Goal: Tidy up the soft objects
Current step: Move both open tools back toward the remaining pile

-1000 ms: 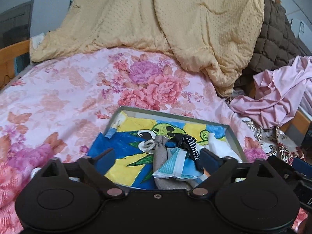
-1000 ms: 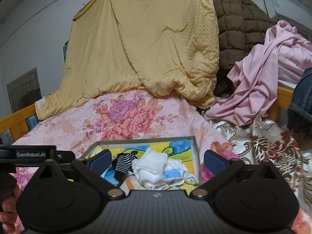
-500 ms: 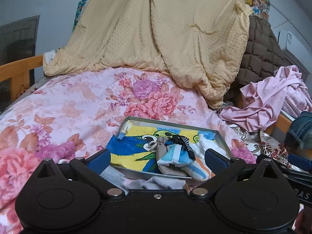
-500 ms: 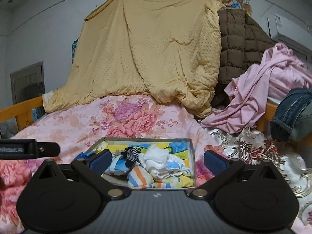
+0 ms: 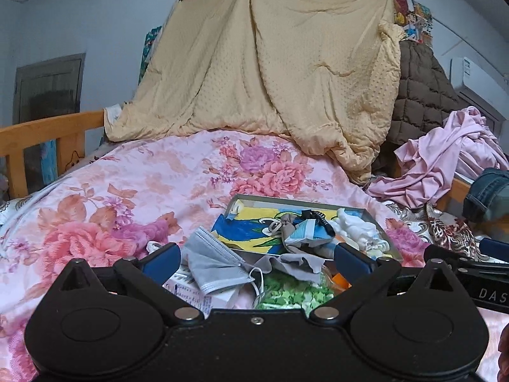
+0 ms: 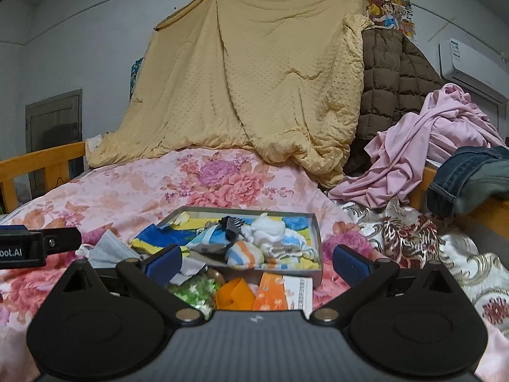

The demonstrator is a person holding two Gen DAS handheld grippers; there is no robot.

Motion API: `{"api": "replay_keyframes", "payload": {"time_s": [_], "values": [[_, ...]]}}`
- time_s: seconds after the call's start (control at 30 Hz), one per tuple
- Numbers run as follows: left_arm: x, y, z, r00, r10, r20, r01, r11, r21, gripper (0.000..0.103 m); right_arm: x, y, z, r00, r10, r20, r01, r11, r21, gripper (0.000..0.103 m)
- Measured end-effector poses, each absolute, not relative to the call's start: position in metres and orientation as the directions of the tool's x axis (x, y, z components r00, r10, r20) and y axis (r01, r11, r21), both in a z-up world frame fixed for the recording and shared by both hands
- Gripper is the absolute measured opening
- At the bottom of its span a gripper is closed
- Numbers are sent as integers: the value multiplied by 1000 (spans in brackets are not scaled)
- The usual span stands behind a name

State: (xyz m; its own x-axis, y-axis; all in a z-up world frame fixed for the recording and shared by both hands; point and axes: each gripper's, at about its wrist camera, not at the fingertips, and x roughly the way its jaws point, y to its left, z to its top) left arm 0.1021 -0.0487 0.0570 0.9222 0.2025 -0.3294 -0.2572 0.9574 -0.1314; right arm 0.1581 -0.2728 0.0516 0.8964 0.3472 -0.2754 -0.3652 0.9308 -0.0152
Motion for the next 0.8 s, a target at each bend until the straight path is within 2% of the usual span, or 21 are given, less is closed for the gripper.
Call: {"api": "replay_keyframes", "payload": {"time_s": [0.27, 0.53, 0.8], "values": [[72, -47, 41, 929, 162, -333, -215, 968, -128, 102, 129, -273, 36, 870, 354, -343, -367, 930, 28, 103], [64, -36, 13, 901, 203, -383, -259, 961, -100, 102, 110, -263, 17, 852, 317, -418, -352, 936, -9, 103], [66, -30, 7, 892, 206, -402, -247, 968, -52, 102, 107, -253, 10, 868, 291, -403, -356, 929, -97, 103]]}}
